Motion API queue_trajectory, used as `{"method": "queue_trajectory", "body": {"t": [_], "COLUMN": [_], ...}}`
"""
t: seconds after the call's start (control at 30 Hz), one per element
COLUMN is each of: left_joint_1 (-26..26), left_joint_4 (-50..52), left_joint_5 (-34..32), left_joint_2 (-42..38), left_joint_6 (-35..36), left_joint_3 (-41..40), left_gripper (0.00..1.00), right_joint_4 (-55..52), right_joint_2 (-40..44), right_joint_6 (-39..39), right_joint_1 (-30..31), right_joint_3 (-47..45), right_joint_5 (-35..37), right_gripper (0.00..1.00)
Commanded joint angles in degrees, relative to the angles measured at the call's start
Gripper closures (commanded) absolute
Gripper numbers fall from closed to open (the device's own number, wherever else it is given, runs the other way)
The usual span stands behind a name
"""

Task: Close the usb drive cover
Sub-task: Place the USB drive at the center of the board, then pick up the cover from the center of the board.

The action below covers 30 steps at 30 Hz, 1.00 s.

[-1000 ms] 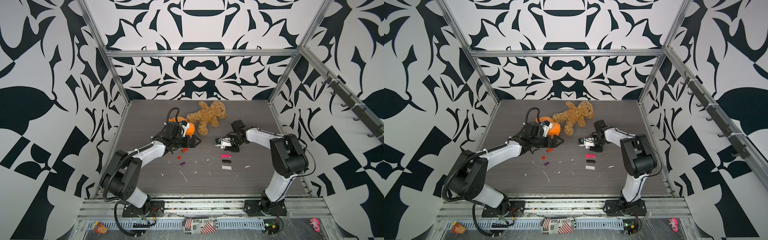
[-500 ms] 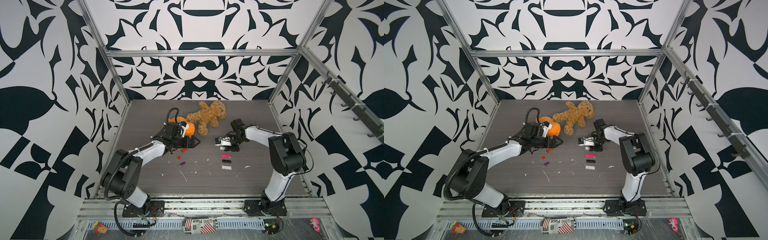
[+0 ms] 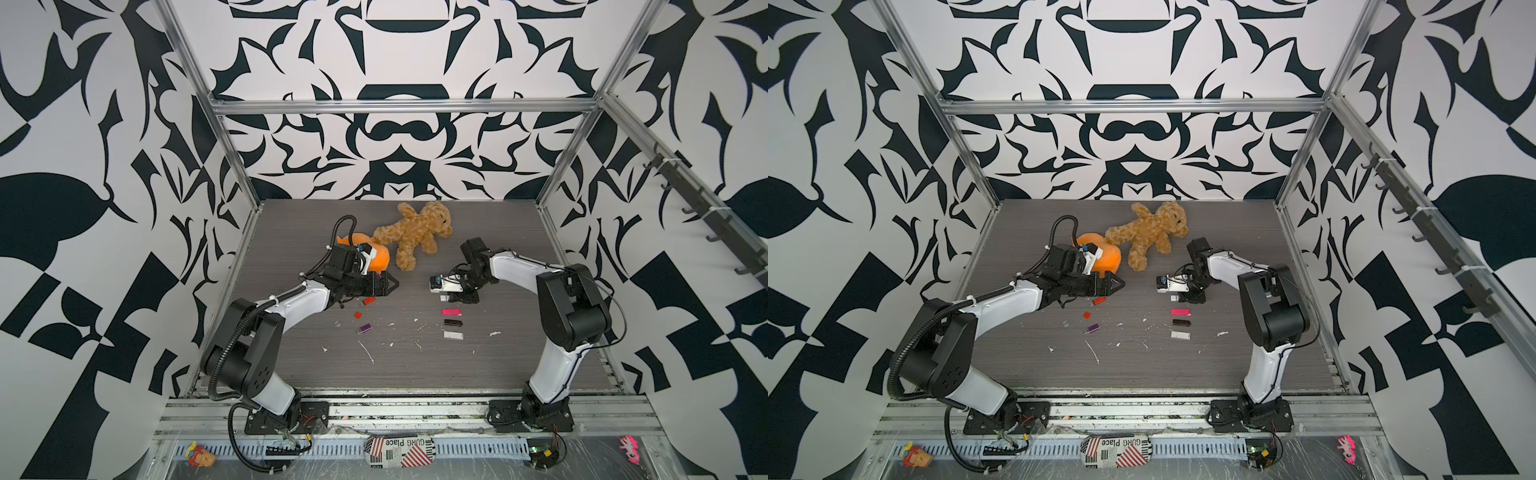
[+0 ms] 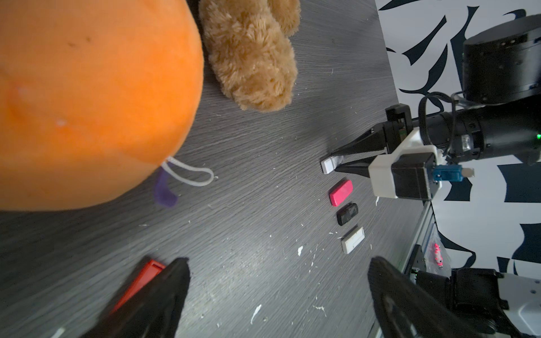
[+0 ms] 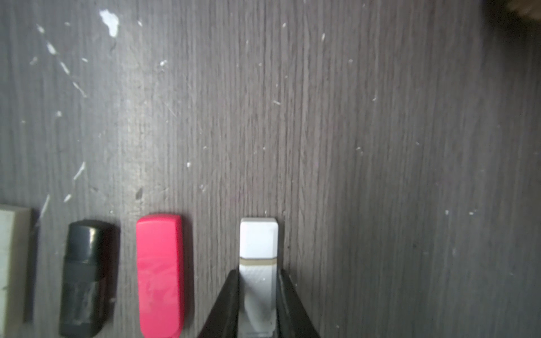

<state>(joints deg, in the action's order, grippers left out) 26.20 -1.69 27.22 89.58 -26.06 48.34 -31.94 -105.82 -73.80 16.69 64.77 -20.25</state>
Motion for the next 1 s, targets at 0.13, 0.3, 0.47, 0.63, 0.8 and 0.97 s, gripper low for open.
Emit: {"method": "queue_trajectory", "body": {"t": [0.13, 0.3, 0.47, 0.63, 0.8, 0.97], "left_joint_1": [-0.4, -0.4, -0.7, -2.2, -5.1, -8.1], "left_joint_4": [0.8, 1.0, 2.2, 3.5, 5.3, 6.1], "left_joint_5": [0.2, -0.5, -1.9, -3.5, -3.9, -4.6], "left_joint_2": [-1.8, -2.4, -3.4, -6.2, -9.2, -12.5], "left_joint_6": [0.4, 0.3, 0.3, 0.2, -0.4, -1.0], "left_joint_3": [-1.1, -1.5, -1.4, -2.3, -3.8, -6.8], "left_gripper": [0.01, 0.01, 0.01, 0.01, 0.01, 0.01], "right_joint_4": [-3.2, -1.2, 3.6, 5.1, 6.1, 13.6], "right_joint_2": [-0.1, 1.6, 5.6, 9.8, 11.9, 13.1], "right_joint_6": [0.0, 2.9, 6.8, 7.2, 9.1, 13.9], "right_joint_1": [0.0, 0.0, -0.2, -0.3, -0.1, 6.1], "right_joint_3": [0.4, -0.5, -1.1, -1.7, -2.2, -5.0], "right_joint_5": [-1.5, -2.4, -3.1, -6.9, -9.4, -10.4], "right_gripper": [0.77, 0.74, 0.71, 0.67, 0.66, 0.65]}}
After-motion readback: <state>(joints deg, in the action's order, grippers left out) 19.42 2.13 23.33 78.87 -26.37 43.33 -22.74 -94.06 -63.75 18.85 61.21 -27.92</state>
